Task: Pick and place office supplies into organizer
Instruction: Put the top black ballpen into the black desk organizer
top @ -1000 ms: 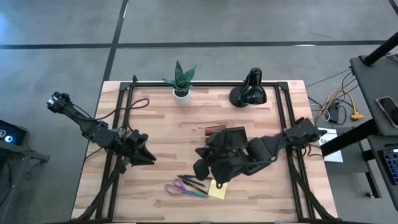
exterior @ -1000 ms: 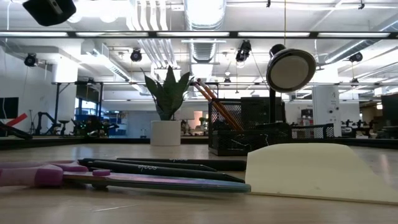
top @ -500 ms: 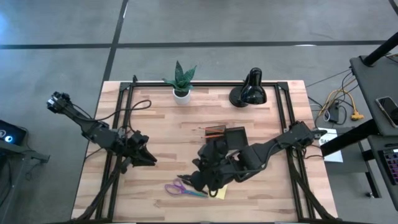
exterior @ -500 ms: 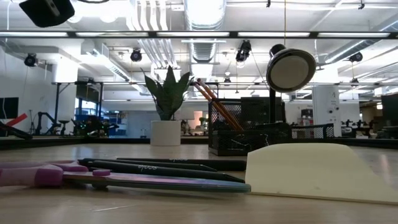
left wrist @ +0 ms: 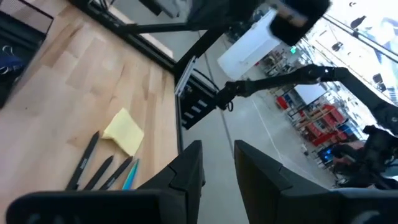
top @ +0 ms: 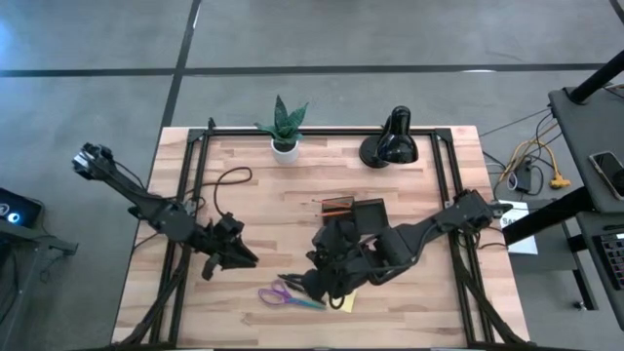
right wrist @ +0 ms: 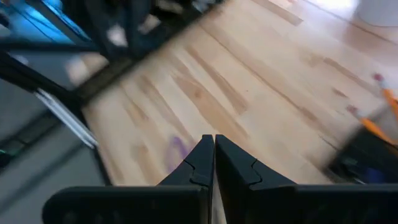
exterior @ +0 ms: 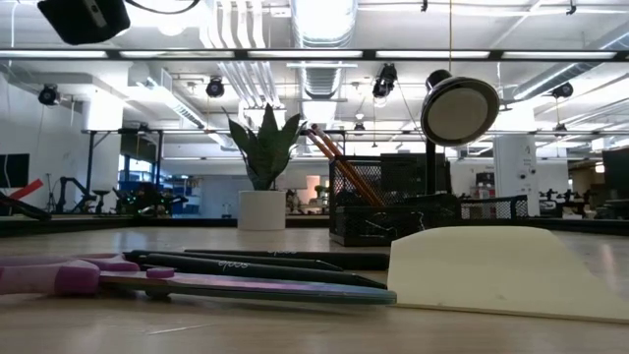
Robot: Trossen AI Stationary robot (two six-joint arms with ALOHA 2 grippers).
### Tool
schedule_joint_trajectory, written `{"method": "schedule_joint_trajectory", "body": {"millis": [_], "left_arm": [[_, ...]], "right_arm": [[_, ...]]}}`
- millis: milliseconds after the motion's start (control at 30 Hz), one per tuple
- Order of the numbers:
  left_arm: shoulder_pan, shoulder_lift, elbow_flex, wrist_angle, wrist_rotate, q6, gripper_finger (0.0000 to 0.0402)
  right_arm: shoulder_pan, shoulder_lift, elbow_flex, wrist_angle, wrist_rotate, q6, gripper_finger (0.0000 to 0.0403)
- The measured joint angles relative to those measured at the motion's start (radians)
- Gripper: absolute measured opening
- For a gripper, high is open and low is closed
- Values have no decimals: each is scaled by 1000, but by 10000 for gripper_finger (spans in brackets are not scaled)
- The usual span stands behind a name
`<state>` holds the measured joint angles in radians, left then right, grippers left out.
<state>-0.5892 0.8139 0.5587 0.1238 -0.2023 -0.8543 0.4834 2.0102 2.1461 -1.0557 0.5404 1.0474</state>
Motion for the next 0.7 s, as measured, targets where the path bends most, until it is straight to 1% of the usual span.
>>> {"method": "schedule_joint_trajectory", "body": {"millis": [133,267,367,467,633,700], "left_arm": [[0,45,0,50,-1,-5,77],[-8,81,0,105,0,-7,77],[-16,103,0,129,2,-21,77],[-17,110,0,130,7,-38,77],[-17,85,0,131,7,-49,77],[-17,78,0,131,7,-48,77]], "right_arm": [[5,1,-4,-193,-65,17,9],[10,1,-5,-356,-101,42,9],[15,1,-7,-352,-99,37,9],[15,1,-7,-336,-99,71,9],[13,0,-7,-309,-100,139,9],[18,0,-7,-296,-128,134,9]]}}
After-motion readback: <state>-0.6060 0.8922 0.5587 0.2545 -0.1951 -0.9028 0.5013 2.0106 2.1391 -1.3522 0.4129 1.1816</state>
